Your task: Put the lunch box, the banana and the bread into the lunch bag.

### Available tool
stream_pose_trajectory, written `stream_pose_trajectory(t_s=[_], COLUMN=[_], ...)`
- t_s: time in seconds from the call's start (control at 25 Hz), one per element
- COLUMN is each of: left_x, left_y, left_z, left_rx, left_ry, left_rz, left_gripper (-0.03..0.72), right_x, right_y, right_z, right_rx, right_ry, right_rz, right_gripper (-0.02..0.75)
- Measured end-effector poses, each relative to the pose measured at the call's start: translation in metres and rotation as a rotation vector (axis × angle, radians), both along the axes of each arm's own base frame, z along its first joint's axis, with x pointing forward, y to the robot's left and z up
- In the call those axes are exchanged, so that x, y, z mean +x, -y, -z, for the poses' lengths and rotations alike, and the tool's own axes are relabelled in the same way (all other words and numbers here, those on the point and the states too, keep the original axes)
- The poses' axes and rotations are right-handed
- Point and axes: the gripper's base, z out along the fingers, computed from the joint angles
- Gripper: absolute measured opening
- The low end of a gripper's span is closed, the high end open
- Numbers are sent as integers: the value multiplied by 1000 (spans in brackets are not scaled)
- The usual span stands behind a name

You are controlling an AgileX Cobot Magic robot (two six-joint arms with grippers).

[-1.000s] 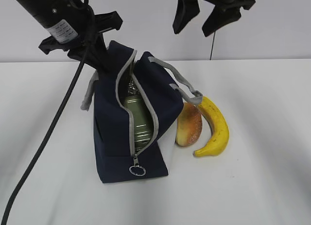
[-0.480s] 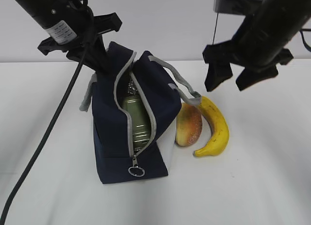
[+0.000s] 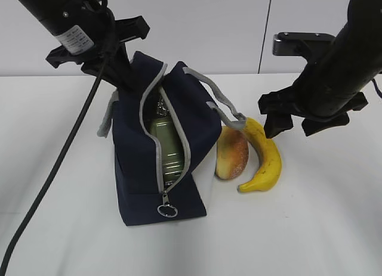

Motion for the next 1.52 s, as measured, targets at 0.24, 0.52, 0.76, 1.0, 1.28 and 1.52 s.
stream_pose_trajectory(t_s=[0.24, 0.52, 0.76, 1.0, 1.28, 1.52], left_x=[0, 0, 0, 0, 0, 0], left_y=[0, 0, 0, 0, 0, 0], left_z=[0, 0, 0, 0, 0, 0], left_rx=[0, 1, 2, 3, 4, 4], left_ry=[0, 0, 1, 1, 1, 2], left_rz=[0, 0, 0, 0, 0, 0], left_gripper=[0, 0, 0, 0, 0, 0], right_x=[10, 23, 47, 67, 78, 81], right_y=[-3, -7, -9, 2, 4, 1], right_z=[17, 55, 67, 82, 84, 95], right_rx=[-6, -14, -10, -24, -24, -10], right_ry=[-6, -106, -116, -173, -190, -234], right_rz=[3, 47, 73, 112, 123, 119], right_gripper=[561, 561, 561, 561, 486, 429])
